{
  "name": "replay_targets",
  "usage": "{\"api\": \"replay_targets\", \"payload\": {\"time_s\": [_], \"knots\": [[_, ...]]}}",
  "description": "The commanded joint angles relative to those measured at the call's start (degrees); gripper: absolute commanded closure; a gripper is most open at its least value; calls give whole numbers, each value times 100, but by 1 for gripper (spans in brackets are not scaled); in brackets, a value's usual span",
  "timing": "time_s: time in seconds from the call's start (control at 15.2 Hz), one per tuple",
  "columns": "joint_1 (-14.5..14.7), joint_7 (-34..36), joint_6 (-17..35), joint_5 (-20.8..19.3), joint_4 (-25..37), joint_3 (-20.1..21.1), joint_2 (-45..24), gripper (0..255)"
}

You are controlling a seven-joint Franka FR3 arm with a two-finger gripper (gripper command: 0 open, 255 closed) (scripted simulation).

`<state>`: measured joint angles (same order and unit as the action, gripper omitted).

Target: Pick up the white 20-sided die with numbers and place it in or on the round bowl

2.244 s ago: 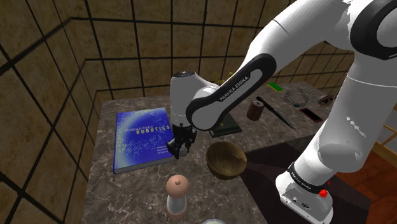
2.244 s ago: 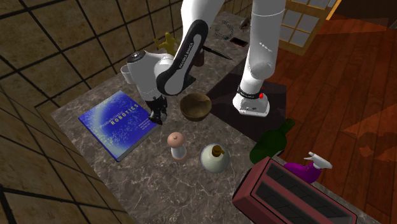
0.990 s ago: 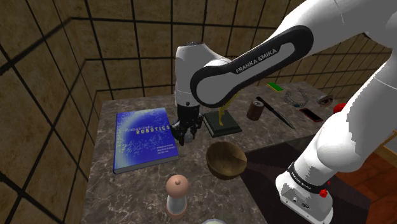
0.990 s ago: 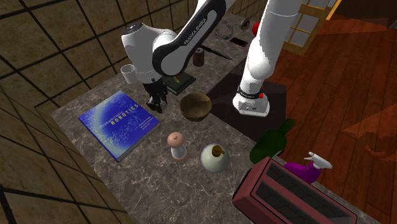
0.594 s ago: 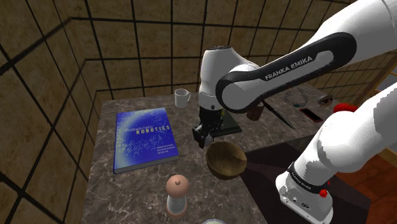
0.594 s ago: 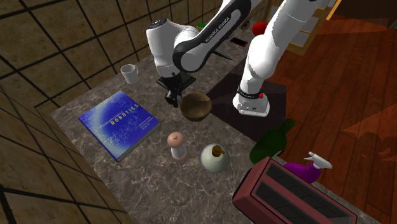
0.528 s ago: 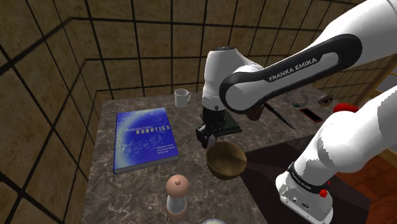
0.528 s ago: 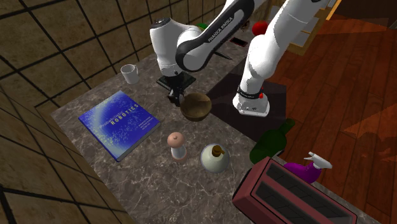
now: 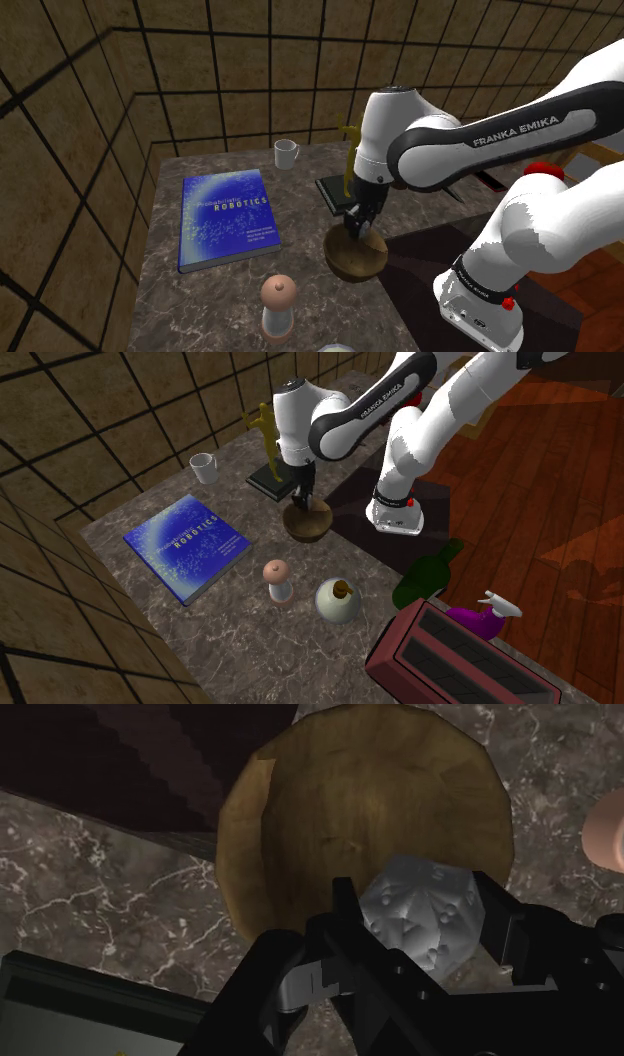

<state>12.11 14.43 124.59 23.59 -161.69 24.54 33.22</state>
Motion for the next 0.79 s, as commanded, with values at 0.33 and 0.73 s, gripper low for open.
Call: {"api": "replay_targets", "payload": {"time_s": [0.33,0.73], "knots": [[10,-87,777,151,-282,158,-501,255],[-1,-118,1161,204,-365,235,-805,255]]}}
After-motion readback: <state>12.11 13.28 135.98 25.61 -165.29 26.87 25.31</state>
